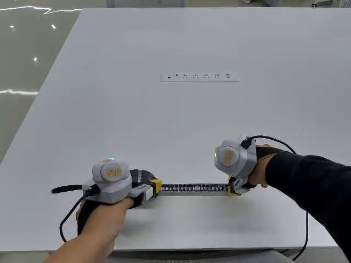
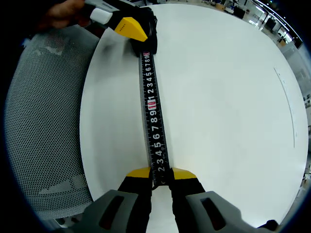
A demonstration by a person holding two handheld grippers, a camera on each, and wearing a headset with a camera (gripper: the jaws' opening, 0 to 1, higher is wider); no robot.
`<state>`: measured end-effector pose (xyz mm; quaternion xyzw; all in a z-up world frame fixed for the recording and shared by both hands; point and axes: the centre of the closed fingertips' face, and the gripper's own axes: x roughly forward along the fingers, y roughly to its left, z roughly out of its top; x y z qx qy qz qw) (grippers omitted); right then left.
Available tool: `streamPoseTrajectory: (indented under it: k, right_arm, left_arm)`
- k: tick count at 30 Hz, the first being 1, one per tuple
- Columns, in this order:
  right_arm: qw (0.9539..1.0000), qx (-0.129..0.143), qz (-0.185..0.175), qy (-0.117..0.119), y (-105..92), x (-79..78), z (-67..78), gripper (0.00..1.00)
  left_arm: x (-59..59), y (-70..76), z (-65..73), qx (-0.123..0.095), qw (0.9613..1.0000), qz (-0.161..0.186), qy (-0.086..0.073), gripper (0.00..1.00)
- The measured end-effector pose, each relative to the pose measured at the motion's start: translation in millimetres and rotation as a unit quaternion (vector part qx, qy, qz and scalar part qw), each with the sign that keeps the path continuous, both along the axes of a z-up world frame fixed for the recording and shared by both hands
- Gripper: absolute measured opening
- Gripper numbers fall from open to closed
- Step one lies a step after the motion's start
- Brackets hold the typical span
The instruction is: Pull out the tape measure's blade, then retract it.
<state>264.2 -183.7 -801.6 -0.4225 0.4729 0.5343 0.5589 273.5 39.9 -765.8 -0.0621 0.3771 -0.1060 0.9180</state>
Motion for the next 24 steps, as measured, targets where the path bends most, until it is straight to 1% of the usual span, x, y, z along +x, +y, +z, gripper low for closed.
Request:
streamPoseTrajectory:
  k: [9, 24]
  right_arm:
    - [1.0, 0.004, 0.0, -0.001, 3.4, 0.5, 0.7, 0.1]
    - [1.0, 0.001, -0.001, 0.0, 7.6, 0.8, -0.3, 0.1]
  left_arm:
    - [-0.5, -0.6, -0.1, -0.001, 1.0, 0.0, 0.001, 0.6]
    - [0.1, -0.7, -0.1, -0.003, 1.0, 0.0, 0.002, 0.6]
